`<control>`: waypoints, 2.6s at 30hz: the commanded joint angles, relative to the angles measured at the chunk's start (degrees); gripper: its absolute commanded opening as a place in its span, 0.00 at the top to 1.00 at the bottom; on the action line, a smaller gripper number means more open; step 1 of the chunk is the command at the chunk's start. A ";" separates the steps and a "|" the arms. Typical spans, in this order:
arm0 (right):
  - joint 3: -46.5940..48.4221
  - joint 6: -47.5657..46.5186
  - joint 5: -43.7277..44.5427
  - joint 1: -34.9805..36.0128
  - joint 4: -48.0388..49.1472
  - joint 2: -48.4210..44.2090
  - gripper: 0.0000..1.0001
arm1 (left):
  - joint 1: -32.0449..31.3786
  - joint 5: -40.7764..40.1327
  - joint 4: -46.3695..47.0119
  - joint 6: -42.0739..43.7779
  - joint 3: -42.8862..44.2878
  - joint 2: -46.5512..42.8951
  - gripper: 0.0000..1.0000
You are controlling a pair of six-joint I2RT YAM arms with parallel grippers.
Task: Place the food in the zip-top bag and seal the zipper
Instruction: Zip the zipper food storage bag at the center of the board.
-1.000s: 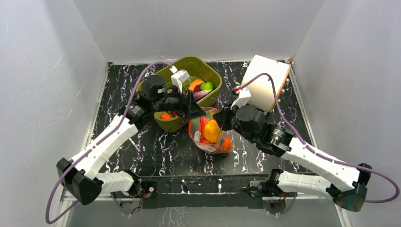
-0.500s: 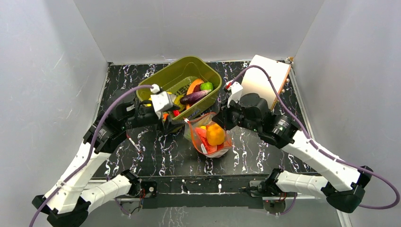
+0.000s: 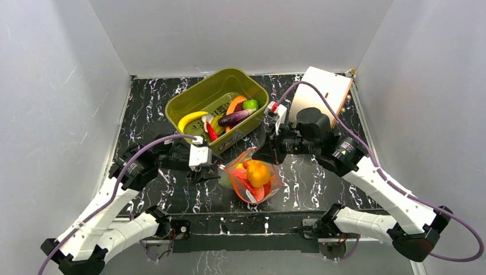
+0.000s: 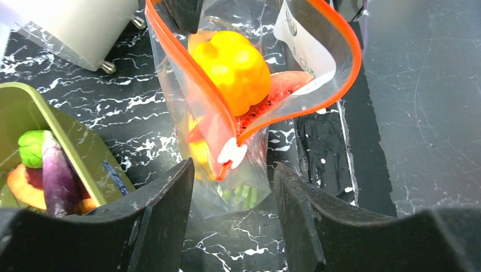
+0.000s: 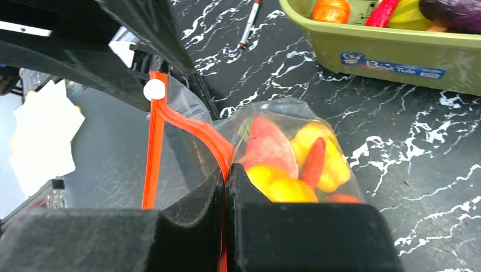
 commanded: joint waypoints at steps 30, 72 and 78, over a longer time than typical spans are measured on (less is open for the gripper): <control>-3.61 1.67 3.72 -0.21 8.15 -4.72 0.64 | -0.20 4.08 19.24 -8.31 -8.57 -1.61 1.00; -0.71 -4.12 -8.39 2.24 25.44 7.18 0.76 | -0.20 1.88 23.70 -28.41 -1.95 10.27 1.00; -1.21 -4.63 -9.49 2.43 24.96 7.35 0.78 | -0.20 2.17 23.71 -29.02 -1.65 10.58 1.00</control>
